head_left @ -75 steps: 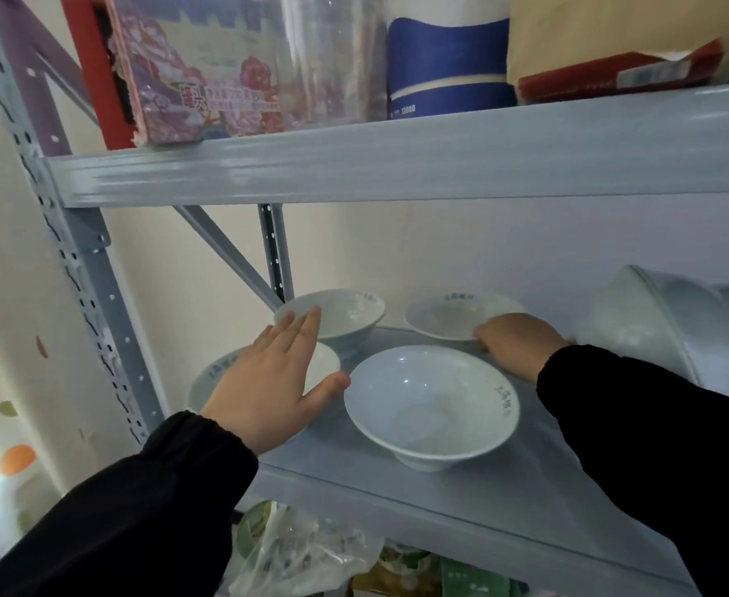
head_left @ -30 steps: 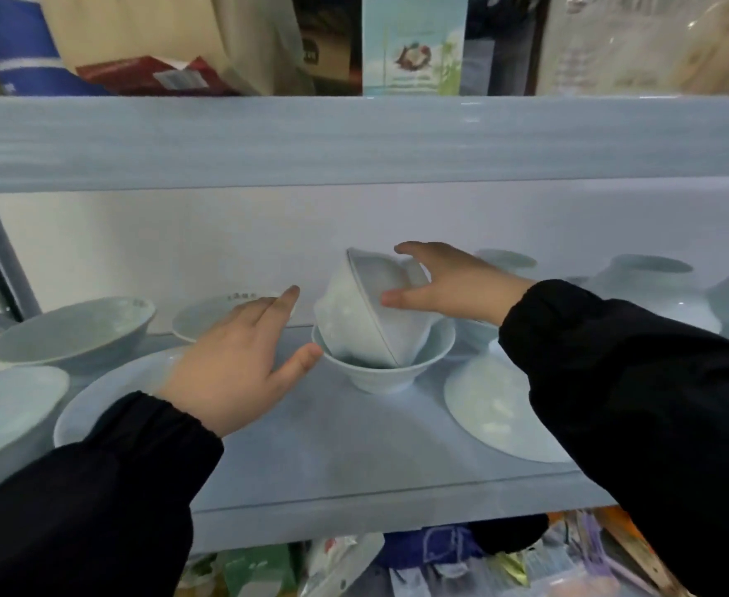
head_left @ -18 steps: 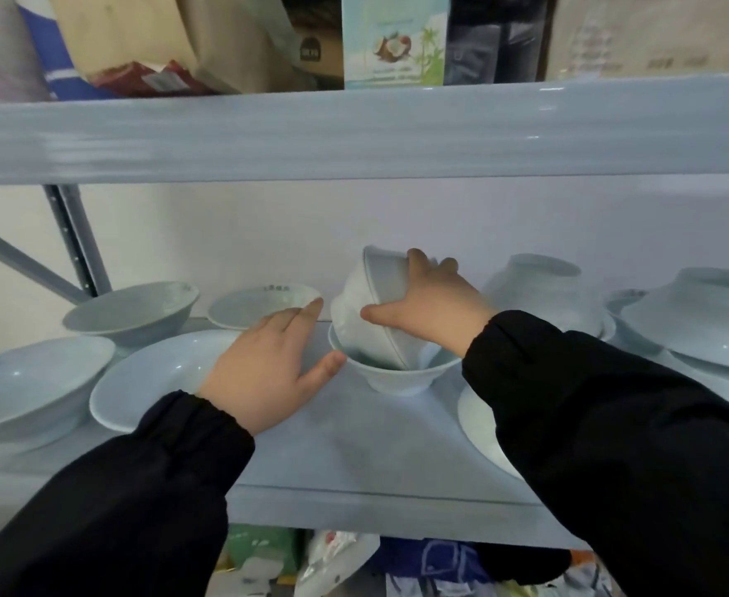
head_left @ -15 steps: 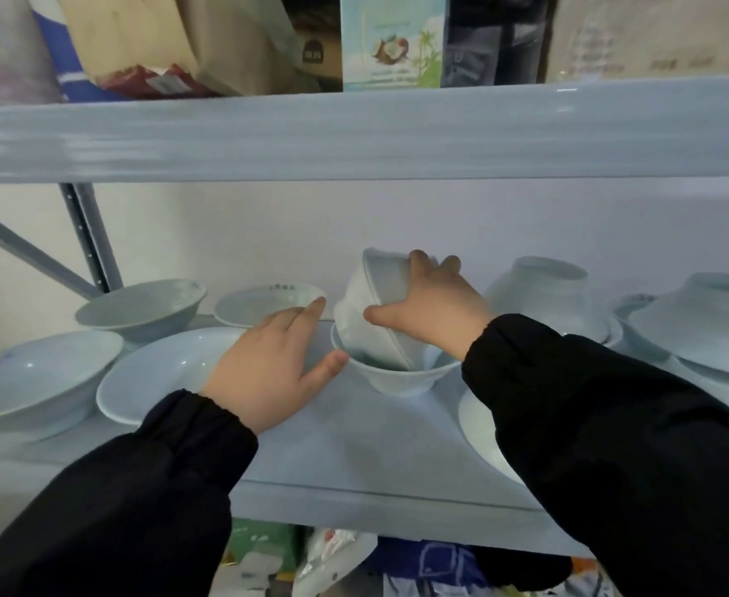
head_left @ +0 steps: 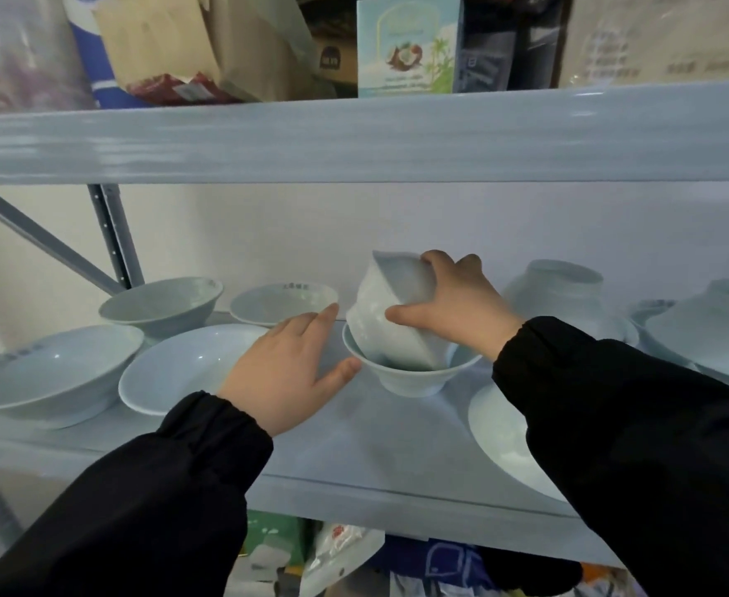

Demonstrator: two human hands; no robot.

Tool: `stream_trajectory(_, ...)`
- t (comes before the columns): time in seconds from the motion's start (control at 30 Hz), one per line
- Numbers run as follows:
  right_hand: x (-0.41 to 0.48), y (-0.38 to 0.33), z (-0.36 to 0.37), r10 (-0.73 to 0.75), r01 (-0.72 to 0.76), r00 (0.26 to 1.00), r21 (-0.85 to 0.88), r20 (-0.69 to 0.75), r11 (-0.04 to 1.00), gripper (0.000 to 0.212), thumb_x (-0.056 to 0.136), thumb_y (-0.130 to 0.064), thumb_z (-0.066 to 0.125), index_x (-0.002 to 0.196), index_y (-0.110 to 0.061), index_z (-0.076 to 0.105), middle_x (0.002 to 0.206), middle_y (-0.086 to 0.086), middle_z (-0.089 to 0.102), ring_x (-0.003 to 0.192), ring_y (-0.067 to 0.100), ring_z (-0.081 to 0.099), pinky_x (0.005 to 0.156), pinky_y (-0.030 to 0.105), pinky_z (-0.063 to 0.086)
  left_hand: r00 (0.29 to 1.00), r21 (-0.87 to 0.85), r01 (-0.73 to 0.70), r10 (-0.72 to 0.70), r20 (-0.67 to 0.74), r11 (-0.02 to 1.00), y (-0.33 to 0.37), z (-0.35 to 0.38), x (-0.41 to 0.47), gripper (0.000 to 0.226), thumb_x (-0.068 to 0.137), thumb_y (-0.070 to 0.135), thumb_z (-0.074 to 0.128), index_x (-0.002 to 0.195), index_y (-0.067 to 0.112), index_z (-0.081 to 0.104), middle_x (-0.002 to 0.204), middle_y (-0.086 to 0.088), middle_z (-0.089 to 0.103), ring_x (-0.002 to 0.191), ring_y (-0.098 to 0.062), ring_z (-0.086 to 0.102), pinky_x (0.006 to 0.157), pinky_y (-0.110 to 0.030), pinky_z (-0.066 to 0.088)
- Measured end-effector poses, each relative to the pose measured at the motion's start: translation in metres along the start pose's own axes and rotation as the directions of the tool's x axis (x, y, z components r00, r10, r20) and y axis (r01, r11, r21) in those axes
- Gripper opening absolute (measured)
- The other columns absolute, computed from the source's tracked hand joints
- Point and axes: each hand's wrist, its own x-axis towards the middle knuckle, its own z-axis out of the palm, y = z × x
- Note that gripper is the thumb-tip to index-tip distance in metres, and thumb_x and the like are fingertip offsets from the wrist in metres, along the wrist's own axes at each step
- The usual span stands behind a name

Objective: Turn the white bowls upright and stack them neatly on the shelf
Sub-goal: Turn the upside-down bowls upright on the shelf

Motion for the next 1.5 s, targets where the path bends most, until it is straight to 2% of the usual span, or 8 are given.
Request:
stream_trajectory(0.3,0.004,0.006,-0.002,0.016,-0.014,0.999,0.057,-0.034,0.998,0.082,0.07,-0.049,0.078,0.14,-0.032,0.04,0.12,0.001,0.035,0.093,0.016,0.056,0.081,0.025,0.042,1.0,-0.04,-0.024,0.023,-0.02,0.999,0.002,-0.005,0.014,0.091,0.084,0.077,0.027,0.155,0.022,0.018,0.153,0.001,0.035,0.14,-0.017,0.031,0.109,-0.025,0.025)
stream_trajectory(0.43,0.007,0.014,-0.005,0.027,-0.023,0.999,0.116,-0.034,0.993,0.08,0.07,-0.048,0.077,0.14,-0.035,0.04,0.121,0.0,0.036,0.085,0.0,0.05,0.068,0.02,0.04,0.996,-0.037,-0.077,0.076,-0.041,0.996,0.007,-0.002,0.025,0.081,0.091,0.059,0.05,0.155,0.022,0.015,0.153,0.0,0.033,0.138,-0.02,0.035,0.107,-0.027,0.029)
stream_trajectory(0.63,0.01,0.023,-0.007,0.045,-0.04,0.999,0.191,-0.023,0.981,0.084,0.066,-0.056,0.078,0.139,-0.037,0.042,0.124,-0.001,0.04,0.091,0.003,0.053,0.067,0.017,0.04,0.97,0.065,-0.243,0.244,0.0,0.968,0.009,0.002,0.063,0.106,0.083,0.042,0.069,0.155,0.03,-0.007,0.163,0.001,0.006,0.148,-0.021,0.014,0.116,-0.029,0.019)
stream_trajectory(0.87,0.017,0.03,-0.009,0.099,-0.092,0.995,0.271,-0.011,0.958,0.088,0.056,-0.062,0.076,0.136,-0.039,0.046,0.123,-0.002,0.05,0.099,0.01,0.061,0.076,0.03,0.054,0.929,0.276,-0.367,0.364,0.062,0.888,0.003,0.008,0.089,0.131,0.065,0.016,0.081,0.153,0.034,-0.014,0.163,0.007,-0.001,0.144,-0.024,0.029,0.098,-0.034,0.047)
stream_trajectory(1.0,0.017,0.03,-0.011,0.112,-0.107,0.994,0.286,0.0,0.952,0.087,0.056,-0.061,0.075,0.135,-0.04,0.046,0.124,-0.004,0.052,0.097,0.009,0.062,0.072,0.029,0.054,0.9,0.338,-0.4,0.435,-0.029,0.852,0.006,0.019,0.094,0.118,0.057,-0.001,0.078,0.156,0.017,0.017,0.161,-0.003,0.023,0.142,-0.033,0.035,0.089,-0.041,0.054)
stream_trajectory(1.27,0.01,0.036,-0.02,0.147,-0.143,0.989,0.424,0.025,0.894,0.071,0.068,-0.049,0.078,0.132,-0.036,0.049,0.117,-0.007,0.06,0.095,0.014,0.066,0.077,0.043,0.063,0.802,0.459,-0.482,0.587,-0.113,0.746,0.003,0.016,0.11,0.077,0.071,-0.003,0.026,0.144,0.01,0.045,0.144,-0.014,0.049,0.128,-0.039,0.048,0.103,-0.044,0.042)
stream_trajectory(1.4,0.007,0.042,-0.023,0.187,-0.146,0.982,0.503,-0.033,0.852,0.048,0.075,-0.044,0.075,0.116,-0.037,0.052,0.103,-0.017,0.058,0.094,0.013,0.065,0.081,0.044,0.061,0.811,0.508,-0.488,0.584,-0.038,0.71,-0.004,0.015,0.112,0.08,0.063,-0.005,0.064,0.138,0.005,0.041,0.141,-0.018,0.049,0.135,-0.037,0.042,0.11,-0.053,0.036)
stream_trajectory(1.5,0.007,0.046,-0.025,0.217,-0.135,0.974,0.592,-0.069,0.794,0.057,0.076,-0.042,0.075,0.128,-0.035,0.052,0.105,-0.015,0.059,0.097,0.018,0.067,0.076,0.047,0.063,0.848,0.478,-0.43,0.525,-0.078,0.765,-0.005,0.011,0.106,0.091,0.051,0.003,0.079,0.135,-0.001,0.043,0.138,-0.018,0.048,0.134,-0.033,0.044,0.111,-0.051,0.037)
